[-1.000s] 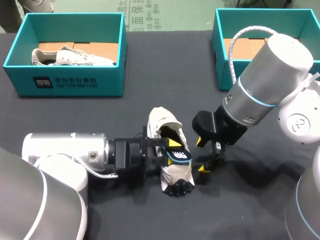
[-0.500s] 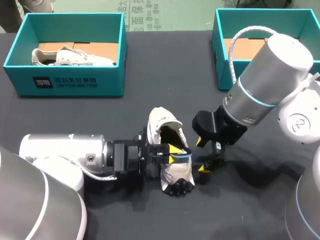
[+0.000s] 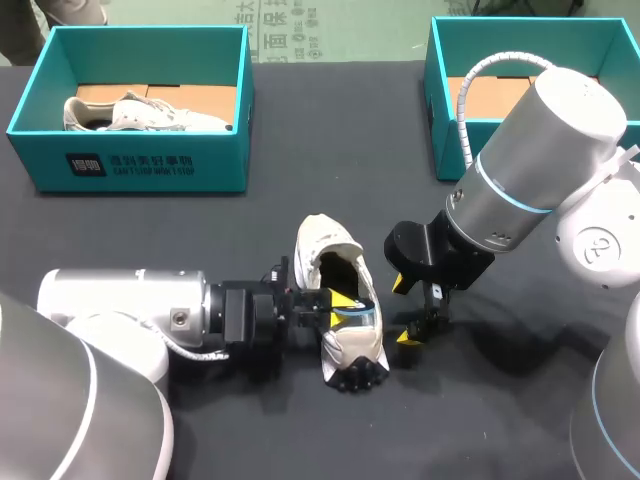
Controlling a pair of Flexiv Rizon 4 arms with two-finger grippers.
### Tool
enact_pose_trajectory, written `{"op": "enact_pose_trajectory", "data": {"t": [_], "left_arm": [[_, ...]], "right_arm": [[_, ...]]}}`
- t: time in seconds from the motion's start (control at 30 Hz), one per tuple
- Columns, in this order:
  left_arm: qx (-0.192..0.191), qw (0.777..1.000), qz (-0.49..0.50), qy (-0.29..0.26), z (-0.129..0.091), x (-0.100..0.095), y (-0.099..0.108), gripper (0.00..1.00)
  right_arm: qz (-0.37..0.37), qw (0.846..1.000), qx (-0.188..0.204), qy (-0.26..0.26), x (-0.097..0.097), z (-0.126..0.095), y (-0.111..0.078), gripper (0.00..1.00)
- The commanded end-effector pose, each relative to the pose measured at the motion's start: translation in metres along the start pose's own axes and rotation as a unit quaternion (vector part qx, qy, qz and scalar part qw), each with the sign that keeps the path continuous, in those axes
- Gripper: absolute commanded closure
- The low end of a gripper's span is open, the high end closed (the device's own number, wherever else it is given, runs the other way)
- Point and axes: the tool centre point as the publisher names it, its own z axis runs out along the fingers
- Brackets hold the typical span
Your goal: Take the shoe out of the shoebox, open the shoe tongue, remove and reinsert the insole, then place the shoe into the shoebox
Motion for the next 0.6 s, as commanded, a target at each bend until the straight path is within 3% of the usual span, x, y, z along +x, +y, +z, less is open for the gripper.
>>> {"op": "enact_pose_trajectory", "data": {"t": [0.03, 0.27, 0.37, 0.6], "left_arm": [[-0.008, 1.000, -0.003, 0.005, 0.010, 0.000, 0.012, 1.00], [-0.014, 1.000, -0.011, 0.002, 0.007, -0.002, 0.015, 1.00], [-0.012, 1.000, -0.013, -0.001, 0.004, -0.003, 0.010, 0.71], [0.006, 1.000, -0.012, -0.006, 0.002, -0.007, -0.007, 0.64]], "right_arm": [[0.000, 1.000, 0.000, -0.001, 0.001, 0.002, 0.000, 0.00], [0.000, 1.000, 0.000, -0.001, 0.001, 0.002, 0.000, 0.00], [0.000, 1.000, 0.000, -0.001, 0.001, 0.002, 0.000, 0.00], [0.000, 1.000, 0.000, -0.001, 0.001, 0.002, 0.000, 0.00]]}}
